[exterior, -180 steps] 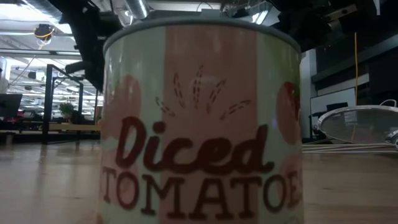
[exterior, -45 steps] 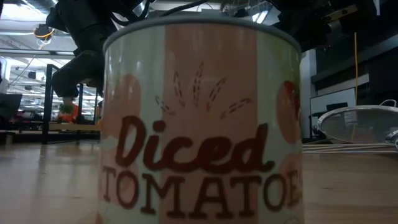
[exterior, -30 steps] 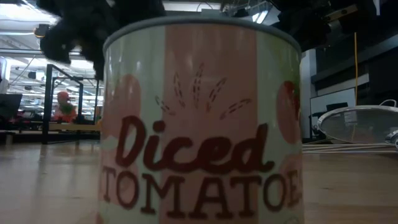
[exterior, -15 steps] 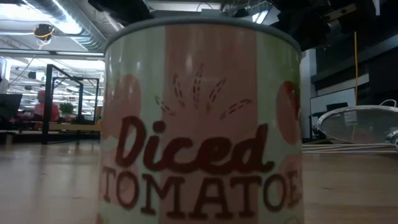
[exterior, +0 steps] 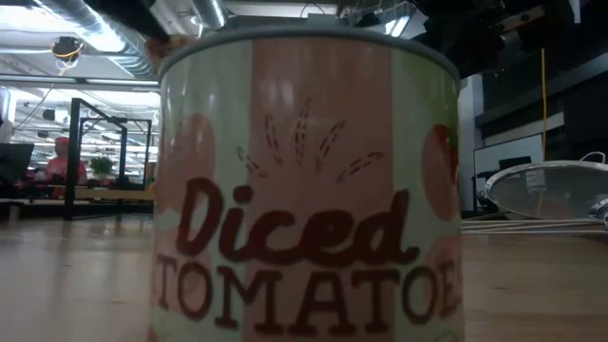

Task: Pick and place cans onto a shelf
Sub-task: Put the yellow can on the shelf aligned with the other light green

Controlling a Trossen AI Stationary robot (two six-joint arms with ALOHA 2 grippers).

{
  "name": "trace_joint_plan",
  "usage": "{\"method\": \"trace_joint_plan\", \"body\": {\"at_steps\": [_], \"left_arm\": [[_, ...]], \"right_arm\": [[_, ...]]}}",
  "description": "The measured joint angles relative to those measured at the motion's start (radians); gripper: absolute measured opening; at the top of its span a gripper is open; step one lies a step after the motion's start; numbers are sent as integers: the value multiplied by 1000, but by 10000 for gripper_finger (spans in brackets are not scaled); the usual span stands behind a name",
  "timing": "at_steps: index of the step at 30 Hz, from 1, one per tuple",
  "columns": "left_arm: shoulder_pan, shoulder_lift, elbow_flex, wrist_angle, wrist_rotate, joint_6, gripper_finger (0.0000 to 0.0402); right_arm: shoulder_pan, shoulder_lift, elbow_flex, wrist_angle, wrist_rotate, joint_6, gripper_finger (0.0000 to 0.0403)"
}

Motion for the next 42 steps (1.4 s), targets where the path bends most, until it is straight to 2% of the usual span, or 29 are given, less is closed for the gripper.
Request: {"method": "trace_joint_plan", "body": {"at_steps": [10,15,24,31,38,42], "left_arm": [[81,-91,0,-303,-41,-65,3],[162,-91,0,-311,-33,-21,3],[321,-77,-19,-297,41,84,2],[460,-75,-173,-155,189,244,2],[624,-42,-166,-111,296,361,2],[726,-36,-172,-45,440,413,2]], "right_arm": [[0,0,0,9,0,-3,80],[0,0,0,23,0,-19,80],[0,0,0,22,0,-22,80],[0,0,0,21,0,-22,81],[0,0,0,21,0,-22,81],[0,0,0,21,0,-22,81]]}}
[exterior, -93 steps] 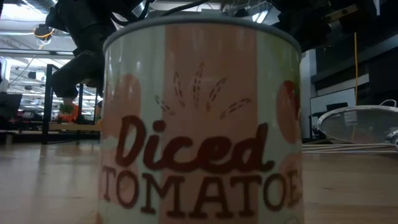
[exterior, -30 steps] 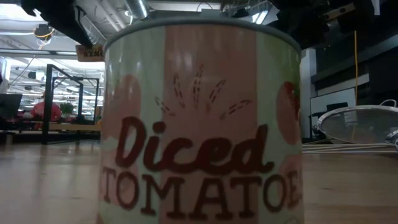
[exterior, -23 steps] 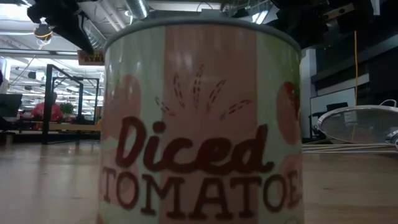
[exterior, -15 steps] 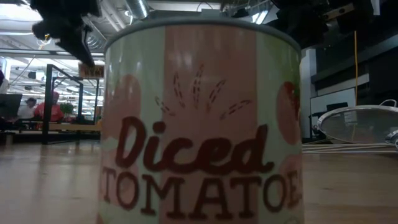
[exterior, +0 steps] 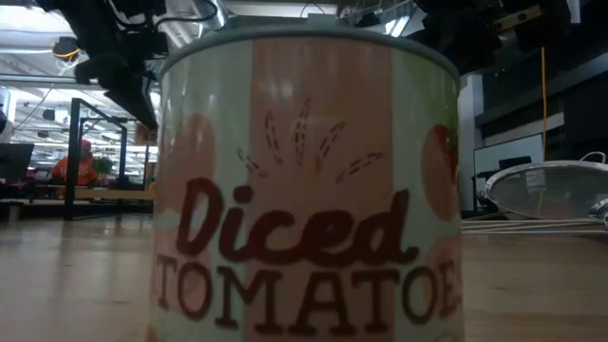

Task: Pick and place cans onto a shelf
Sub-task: Put the yellow can on the shelf aligned with the other light green

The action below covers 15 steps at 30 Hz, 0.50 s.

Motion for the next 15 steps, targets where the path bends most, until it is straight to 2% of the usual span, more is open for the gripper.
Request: {"method": "trace_joint_plan", "body": {"at_steps": [5,11,15], "left_arm": [[115,1,-37,78,112,47,2],[215,20,-52,87,126,55,2],[263,42,-52,85,191,55,2]], "right_arm": [[0,0,0,-1,0,0,81],[0,0,0,-3,0,0,81],[0,0,0,-2,0,0,81]]}}
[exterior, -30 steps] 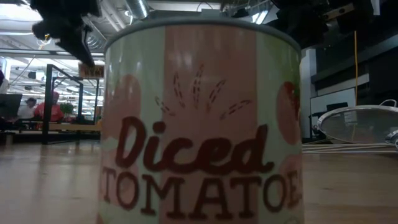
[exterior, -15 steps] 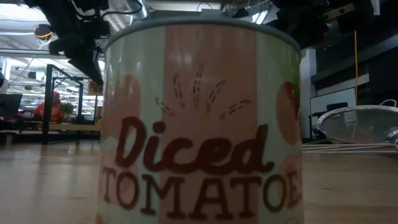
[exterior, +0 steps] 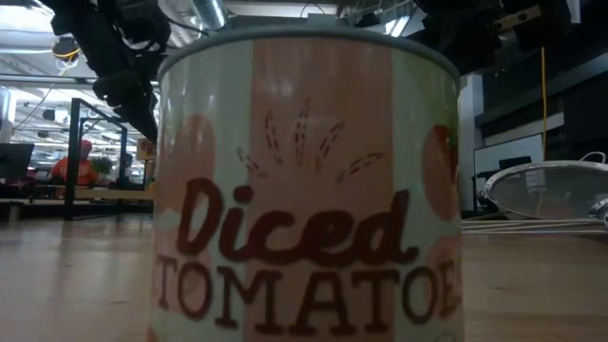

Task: Pick and place cans onto a shelf
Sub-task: Put the yellow can on the shelf aligned with the other light green

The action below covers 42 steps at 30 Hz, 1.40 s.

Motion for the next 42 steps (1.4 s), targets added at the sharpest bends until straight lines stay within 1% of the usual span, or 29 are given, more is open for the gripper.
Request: {"method": "trace_joint_plan", "body": {"at_steps": [3,8,16,20,34,42], "left_arm": [[28,34,-15,-3,33,0,2],[53,98,-37,30,37,9,4],[55,160,-39,27,65,26,5],[55,180,-39,29,59,26,17],[55,183,-39,27,52,24,60],[55,183,-39,28,25,25,57]], "right_arm": [[0,0,0,1,0,0,81],[0,0,0,-2,0,1,81],[0,0,0,-2,0,3,81],[0,0,0,-2,0,3,81],[0,0,0,-2,0,3,80],[0,0,0,-2,0,3,80]]}}
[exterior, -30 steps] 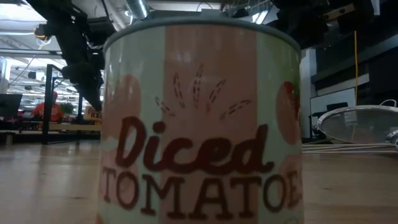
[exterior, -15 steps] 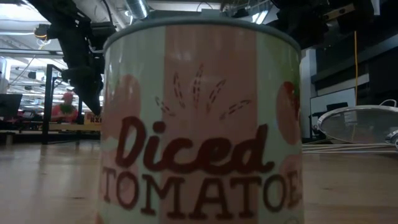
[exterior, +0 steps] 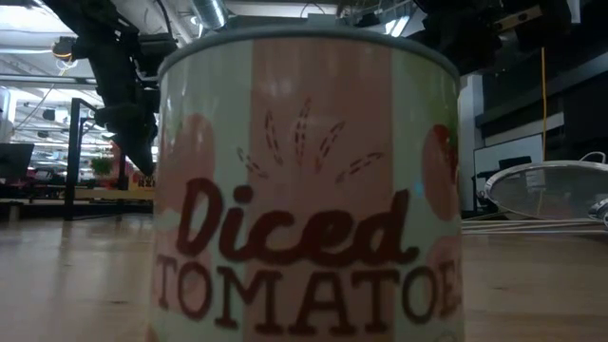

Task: Pick and place cans onto a shelf
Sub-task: Put the yellow can on the shelf aligned with the other light green, then put the light red can on the shelf

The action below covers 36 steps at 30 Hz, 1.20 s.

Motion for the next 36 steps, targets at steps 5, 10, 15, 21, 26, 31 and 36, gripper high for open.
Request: {"method": "trace_joint_plan", "body": {"at_steps": [5,10,15,21,26,31,36], "left_arm": [[0,-13,0,1,0,0,55],[0,-45,0,1,0,0,55],[0,-111,5,-2,1,-3,55],[-23,-203,62,2,85,-97,55],[-128,-263,91,4,139,-255,55],[-306,-286,91,1,116,-422,55],[-512,-278,91,9,-4,-585,55]], "right_arm": [[0,0,0,0,0,0,80],[0,0,0,0,0,0,80],[0,0,0,0,0,0,80],[0,0,0,1,-1,1,80],[0,0,0,5,-33,64,80],[0,0,0,39,-38,198,80],[0,0,0,87,-37,273,81]]}}
